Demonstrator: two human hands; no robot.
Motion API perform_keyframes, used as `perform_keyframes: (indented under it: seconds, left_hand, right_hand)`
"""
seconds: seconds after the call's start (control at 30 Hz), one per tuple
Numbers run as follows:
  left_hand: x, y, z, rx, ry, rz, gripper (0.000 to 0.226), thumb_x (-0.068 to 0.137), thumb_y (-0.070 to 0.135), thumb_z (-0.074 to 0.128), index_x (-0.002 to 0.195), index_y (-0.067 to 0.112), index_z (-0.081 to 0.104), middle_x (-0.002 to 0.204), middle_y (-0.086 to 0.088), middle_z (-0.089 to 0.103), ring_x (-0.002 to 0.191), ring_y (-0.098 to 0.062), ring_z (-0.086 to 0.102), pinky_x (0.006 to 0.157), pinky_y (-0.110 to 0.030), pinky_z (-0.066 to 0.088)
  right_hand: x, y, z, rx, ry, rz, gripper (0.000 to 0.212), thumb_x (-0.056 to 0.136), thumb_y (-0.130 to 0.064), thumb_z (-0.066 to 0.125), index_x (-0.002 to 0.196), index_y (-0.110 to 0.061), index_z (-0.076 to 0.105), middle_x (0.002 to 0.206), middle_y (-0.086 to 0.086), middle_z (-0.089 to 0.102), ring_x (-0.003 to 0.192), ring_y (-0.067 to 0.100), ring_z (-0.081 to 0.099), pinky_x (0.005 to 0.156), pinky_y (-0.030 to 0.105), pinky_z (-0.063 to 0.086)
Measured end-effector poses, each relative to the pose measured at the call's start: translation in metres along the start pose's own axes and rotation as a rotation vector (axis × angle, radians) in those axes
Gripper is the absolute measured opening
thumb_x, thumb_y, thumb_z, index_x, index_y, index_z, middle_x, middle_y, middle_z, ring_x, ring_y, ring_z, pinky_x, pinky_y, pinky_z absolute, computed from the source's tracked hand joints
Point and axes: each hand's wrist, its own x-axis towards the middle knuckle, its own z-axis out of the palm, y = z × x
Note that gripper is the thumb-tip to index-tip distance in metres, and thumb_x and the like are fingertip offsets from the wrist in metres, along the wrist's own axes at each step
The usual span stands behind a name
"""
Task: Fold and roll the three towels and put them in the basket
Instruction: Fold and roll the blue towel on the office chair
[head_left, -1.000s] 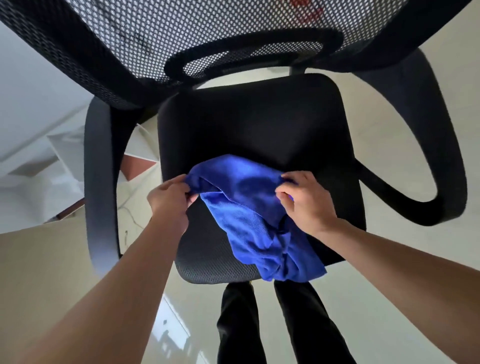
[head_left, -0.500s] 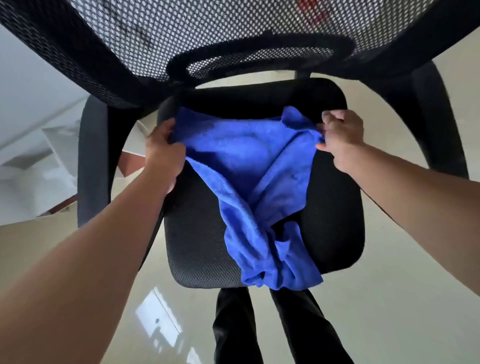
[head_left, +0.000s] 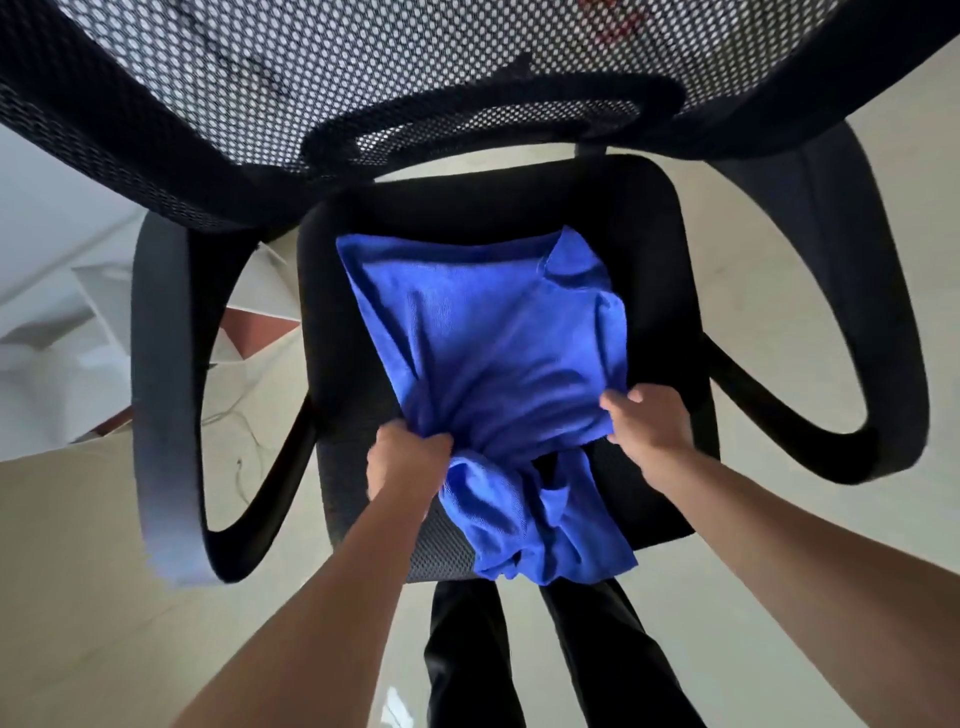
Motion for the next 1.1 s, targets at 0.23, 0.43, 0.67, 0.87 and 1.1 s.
perform_keyframes:
  seconds: [0.23,0.43,0.67,0.87,1.1]
  left_hand:
    - [0.009,-0.007,-0.041,0.215,-0.313,-0.060,0.032,0.071,0.029,0.074,0.089,0.005,0.062,0.067,-0.010,0.064,0.058,-0.024,0.061,0.055,-0.027,0.047]
    - [0.053,0.070,-0.077,-0.381,0.119,0.131,0.031,0.063,0.035,0.082,0.072,0.013,0.061,0.077,-0.010,0.067,0.066,-0.026,0.063,0.065,-0.039,0.056]
    - [0.089,0.102,-0.088,-0.368,0.258,0.319,0.021,0.074,0.013,0.061,0.059,0.020,0.047,0.060,0.002,0.046,0.057,-0.016,0.047,0.056,-0.028,0.044]
    - [0.101,0.115,-0.099,-0.424,0.224,0.269,0.006,0.063,0.019,0.064,0.067,0.016,0.060,0.075,-0.009,0.062,0.068,-0.022,0.058,0.061,-0.038,0.049]
    - [0.044,0.079,-0.073,-0.169,0.370,0.384,0.025,0.067,0.040,0.062,0.065,0.016,0.056,0.058,0.003,0.054,0.063,-0.028,0.057,0.063,-0.036,0.051]
  right_hand:
    - [-0.009,0.000,-0.029,-0.325,0.058,-0.134,0.038,0.075,-0.041,0.066,0.108,-0.029,0.052,0.100,-0.003,0.067,0.096,0.028,0.061,0.071,0.033,0.041]
    - [0.013,-0.069,-0.019,-0.491,0.245,-0.650,0.069,0.074,-0.041,0.074,0.134,-0.024,0.044,0.126,0.006,0.051,0.113,0.031,0.049,0.077,0.043,0.048]
    - [0.080,-0.096,-0.023,-0.049,0.314,-0.382,0.033,0.091,-0.039,0.053,0.083,-0.010,0.064,0.083,0.010,0.065,0.077,0.028,0.058,0.060,0.032,0.036]
    - [0.122,-0.097,-0.049,0.109,0.281,-0.223,0.036,0.082,-0.044,0.060,0.074,-0.009,0.065,0.066,0.000,0.055,0.064,0.019,0.051,0.059,0.033,0.040]
    - [0.064,-0.068,-0.039,0.040,0.322,-0.297,0.026,0.084,-0.041,0.066,0.074,-0.019,0.055,0.079,0.003,0.071,0.079,0.027,0.066,0.071,0.037,0.049]
